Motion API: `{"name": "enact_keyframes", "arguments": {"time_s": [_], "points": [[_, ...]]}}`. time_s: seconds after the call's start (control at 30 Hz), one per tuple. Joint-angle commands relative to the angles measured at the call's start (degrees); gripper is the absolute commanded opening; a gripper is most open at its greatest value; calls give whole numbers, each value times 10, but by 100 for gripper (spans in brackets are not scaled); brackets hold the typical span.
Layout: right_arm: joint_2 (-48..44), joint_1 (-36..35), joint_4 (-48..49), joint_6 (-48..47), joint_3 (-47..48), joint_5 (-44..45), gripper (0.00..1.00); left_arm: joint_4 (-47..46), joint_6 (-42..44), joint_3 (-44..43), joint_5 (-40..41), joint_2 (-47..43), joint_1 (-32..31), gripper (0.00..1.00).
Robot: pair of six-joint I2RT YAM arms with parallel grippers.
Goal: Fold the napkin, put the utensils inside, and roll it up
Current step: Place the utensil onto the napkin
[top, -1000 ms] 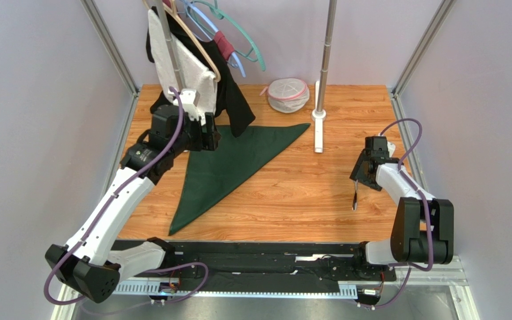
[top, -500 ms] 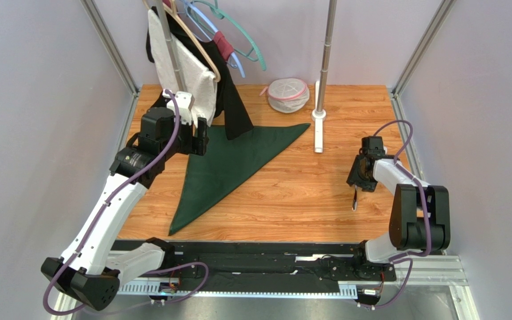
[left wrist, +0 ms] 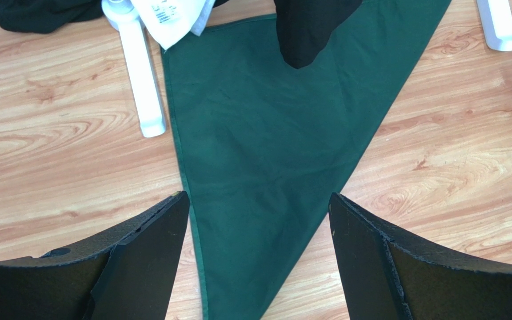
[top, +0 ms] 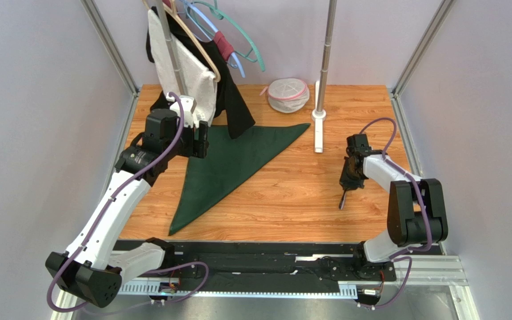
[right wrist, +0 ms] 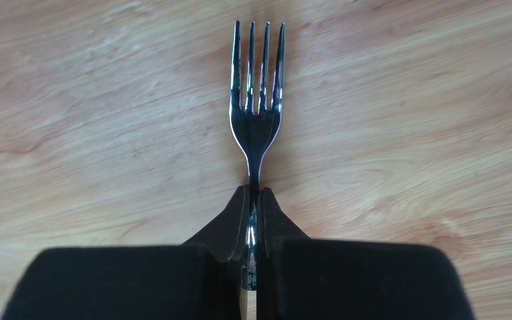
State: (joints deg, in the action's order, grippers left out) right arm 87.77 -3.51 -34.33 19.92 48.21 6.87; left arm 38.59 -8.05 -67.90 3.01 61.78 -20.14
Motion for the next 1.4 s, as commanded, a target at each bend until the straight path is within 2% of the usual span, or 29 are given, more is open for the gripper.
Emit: {"name": "enact_keyframes", "arguments": {"time_s": [0.0, 0.13, 0.17, 0.23, 0.4, 0.53, 0.73, 0.83, 1.03, 1.2, 1.37], "points": [[-28, -72, -14, 94, 45, -39, 0, -14, -6, 1, -26, 1, 5, 85], [10, -182, -16, 195, 130, -9, 0, -17, -13, 4, -26, 0, 5, 85], [25, -199, -14, 220, 179, -11, 0, -18, -14, 7, -27, -1, 5, 85], [78, -253, -12, 279, 231, 8, 0, -20, -20, 9, -35, -6, 5, 85], [208, -355, -35, 348, 428, 26, 0, -31, -28, 20, -31, -25, 5, 84], [321, -403, -71, 385, 547, 42, 0, -35, -28, 24, -15, -41, 5, 85], [389, -432, -110, 447, 647, 73, 0, -37, -31, 27, -27, -53, 5, 85], [412, -442, -147, 472, 674, 103, 0, -37, -32, 27, -26, -55, 5, 85], [419, -461, -166, 548, 659, 136, 0, -38, -35, 28, -41, -61, 5, 85], [434, -463, -166, 573, 661, 133, 0, -40, -41, 28, -55, -63, 5, 84], [428, -470, -170, 637, 638, 138, 0, -44, -47, 31, -77, -61, 5, 85]]}}
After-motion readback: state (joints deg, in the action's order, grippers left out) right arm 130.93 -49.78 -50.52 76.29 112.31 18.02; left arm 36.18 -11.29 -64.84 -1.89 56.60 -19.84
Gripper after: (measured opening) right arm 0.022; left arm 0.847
